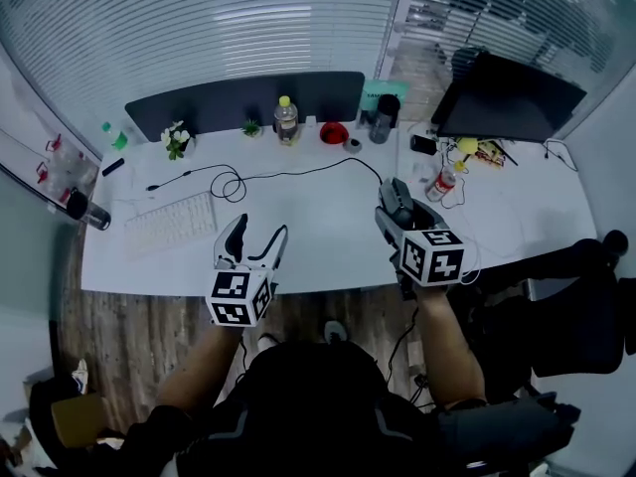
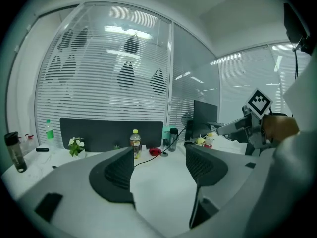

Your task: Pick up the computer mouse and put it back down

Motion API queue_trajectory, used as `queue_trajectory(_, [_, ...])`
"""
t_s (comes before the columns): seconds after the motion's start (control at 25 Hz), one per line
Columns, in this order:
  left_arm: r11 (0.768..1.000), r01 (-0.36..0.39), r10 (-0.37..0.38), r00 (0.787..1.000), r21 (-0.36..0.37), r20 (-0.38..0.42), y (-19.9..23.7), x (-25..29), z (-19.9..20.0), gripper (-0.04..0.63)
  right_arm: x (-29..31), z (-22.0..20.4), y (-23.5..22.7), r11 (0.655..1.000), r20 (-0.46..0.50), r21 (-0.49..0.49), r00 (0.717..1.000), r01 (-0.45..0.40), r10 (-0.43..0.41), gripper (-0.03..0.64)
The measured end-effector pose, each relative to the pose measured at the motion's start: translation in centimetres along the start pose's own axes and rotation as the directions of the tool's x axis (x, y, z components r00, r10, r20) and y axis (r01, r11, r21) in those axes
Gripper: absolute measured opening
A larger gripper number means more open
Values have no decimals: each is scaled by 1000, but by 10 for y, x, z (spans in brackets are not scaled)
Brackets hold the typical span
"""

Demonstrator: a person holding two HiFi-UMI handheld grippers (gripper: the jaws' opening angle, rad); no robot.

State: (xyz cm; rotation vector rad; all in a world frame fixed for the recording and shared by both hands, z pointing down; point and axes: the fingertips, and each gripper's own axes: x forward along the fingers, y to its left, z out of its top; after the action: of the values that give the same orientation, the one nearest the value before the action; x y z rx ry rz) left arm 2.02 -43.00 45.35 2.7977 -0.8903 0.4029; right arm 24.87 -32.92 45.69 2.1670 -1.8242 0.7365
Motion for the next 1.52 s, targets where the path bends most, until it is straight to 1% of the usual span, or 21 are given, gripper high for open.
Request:
queue_trajectory(0.16, [1000,4,-5,999,-9,-42,-7,14,-13,342,6,-19,-16,1000,-39,21,999,17,-16,295])
queue_trajectory(0.4, [1000,8,-9,993,-12,-115,-18,35,-42,342,28,-61,-38,998,-113,54,993,46,-39,295])
queue_trajectory(0.56, [1000,5,-3,986,8,-165,-26,48,-65,342,47,-93,-50,997,-162,66,986,43,-32,295])
queue_trajectory(0.64, [1000,9,-3,981,29,-195,-28,55,-78,342,57,-108,-54,996,-183,82,983,33,-18,295])
queue_trajectory(0.68, [1000,10,-4,978,29,-210,-28,57,-85,342,62,-116,-55,996,-198,83,980,31,-14,295])
queue_trajectory(0.92, [1000,-7,1,963,-20,-268,-23,73,-125,342,85,-170,-63,996,-282,74,959,43,-20,295])
queue_trajectory(1.0, [999,-13,1,956,-36,-294,-23,79,-141,342,92,-189,-67,996,-313,69,950,50,-26,295])
queue_trajectory(1.12, [999,-22,10,943,-32,-331,-26,85,-163,342,99,-217,-71,996,-360,67,933,53,-26,295])
queue_trajectory(1.24, [999,-7,-8,928,-39,-373,-32,89,-186,342,102,-241,-74,995,-393,77,919,62,-27,295])
queue_trajectory(1.36, [999,-11,-11,916,-53,-402,-32,90,-201,342,104,-255,-75,995,-402,78,915,61,-24,295])
queue_trajectory(1.52, [998,-20,-7,905,-58,-425,-34,89,-214,342,107,-259,-75,998,-400,29,916,57,-40,295])
